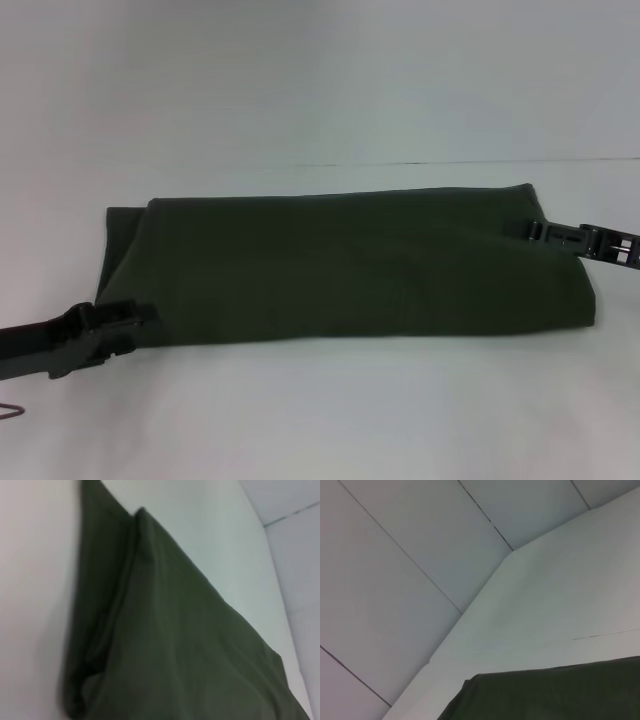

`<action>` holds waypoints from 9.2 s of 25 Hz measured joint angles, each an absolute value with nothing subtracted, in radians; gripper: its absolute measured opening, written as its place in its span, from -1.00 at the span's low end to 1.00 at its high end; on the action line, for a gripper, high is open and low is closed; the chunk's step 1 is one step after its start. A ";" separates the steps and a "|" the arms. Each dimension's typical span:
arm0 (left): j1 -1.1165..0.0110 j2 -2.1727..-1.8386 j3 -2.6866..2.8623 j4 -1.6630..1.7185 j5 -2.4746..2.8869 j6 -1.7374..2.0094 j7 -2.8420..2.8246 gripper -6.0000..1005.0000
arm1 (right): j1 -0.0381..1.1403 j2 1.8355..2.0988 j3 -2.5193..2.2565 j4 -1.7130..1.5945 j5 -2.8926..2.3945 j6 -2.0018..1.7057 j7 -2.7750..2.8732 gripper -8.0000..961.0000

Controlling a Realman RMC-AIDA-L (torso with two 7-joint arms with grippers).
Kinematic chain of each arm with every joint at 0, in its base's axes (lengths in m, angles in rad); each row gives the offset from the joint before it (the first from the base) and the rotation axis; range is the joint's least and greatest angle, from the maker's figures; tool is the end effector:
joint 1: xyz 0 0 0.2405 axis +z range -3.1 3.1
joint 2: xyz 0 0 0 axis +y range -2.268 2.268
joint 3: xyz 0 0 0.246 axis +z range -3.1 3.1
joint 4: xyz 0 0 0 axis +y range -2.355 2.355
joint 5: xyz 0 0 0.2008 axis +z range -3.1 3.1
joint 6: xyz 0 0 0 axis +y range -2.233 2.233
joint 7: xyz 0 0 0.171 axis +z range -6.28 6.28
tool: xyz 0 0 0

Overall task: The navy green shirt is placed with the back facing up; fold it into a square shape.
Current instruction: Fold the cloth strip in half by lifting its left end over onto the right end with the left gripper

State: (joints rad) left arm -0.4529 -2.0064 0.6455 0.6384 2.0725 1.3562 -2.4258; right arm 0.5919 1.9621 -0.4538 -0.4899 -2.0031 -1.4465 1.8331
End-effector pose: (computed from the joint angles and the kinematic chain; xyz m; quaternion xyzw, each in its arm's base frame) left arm -0.3133 0.3340 0.0119 -0.6558 -0.6996 -0.2493 0.1356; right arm 0.2677 0.3689 0.0314 -0.8044 0.4710 0.3200 0.1695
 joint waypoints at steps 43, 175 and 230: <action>-0.458 -1.997 0.646 0.614 2.146 1.272 -2.615 0.35 | 0.603 1.959 -0.440 -0.490 -1.981 -1.448 1.860 0.72; -0.553 -1.959 0.635 0.524 2.177 1.106 -2.735 0.35 | 0.609 1.957 -0.437 -0.492 -1.913 -1.420 1.888 0.72; -0.437 -1.934 0.567 0.660 2.125 1.201 -2.407 -0.86 | 0.606 1.997 -0.437 -0.487 -1.857 -1.408 1.877 0.72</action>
State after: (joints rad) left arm -0.4368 -1.9344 0.5666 0.6597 2.1252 1.2005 -2.4073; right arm 0.6060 1.9968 -0.4372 -0.4874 -1.8573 -1.4085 1.8767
